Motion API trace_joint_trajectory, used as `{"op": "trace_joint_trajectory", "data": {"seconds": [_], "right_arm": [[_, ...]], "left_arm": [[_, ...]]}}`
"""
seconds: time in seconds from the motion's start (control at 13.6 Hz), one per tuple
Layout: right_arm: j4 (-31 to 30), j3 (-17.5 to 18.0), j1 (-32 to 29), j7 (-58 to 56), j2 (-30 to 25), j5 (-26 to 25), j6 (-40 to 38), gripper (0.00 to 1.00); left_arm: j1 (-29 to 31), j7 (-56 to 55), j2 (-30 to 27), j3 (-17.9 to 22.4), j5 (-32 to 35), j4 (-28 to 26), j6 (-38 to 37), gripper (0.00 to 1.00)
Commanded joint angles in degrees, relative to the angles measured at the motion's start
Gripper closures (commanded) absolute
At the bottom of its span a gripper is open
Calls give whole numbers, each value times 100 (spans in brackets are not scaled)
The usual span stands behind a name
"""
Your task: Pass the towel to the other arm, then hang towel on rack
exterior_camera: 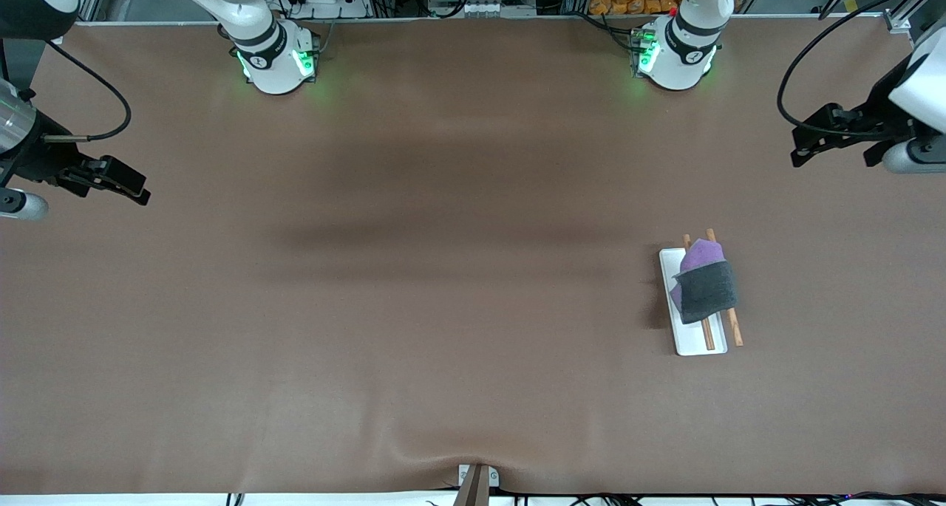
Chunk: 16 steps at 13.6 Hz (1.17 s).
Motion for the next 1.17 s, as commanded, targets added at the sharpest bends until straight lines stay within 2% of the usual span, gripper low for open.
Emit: {"op": "trace_joint_trajectory", "data": {"seconds": [0.0,0.29,0.95,1.1], "right_arm": [[82,-19,18,70,31,-18,-84,0],[82,-19,18,70,31,-18,-128,0],[73,-19,-17,70,40,-18,-128,0],[73,-19,-26,70,40,-18,-146,0]], "left_arm": [[-874,-110,-108,965,95,-56,47,0],[-1570,-145,-169,1722,68,-144,100,0],[-1633,-321,-899,1820,-125,-1145,205,0],[-1624,-321,-899,1864,-125,-1146,223,0]]}}
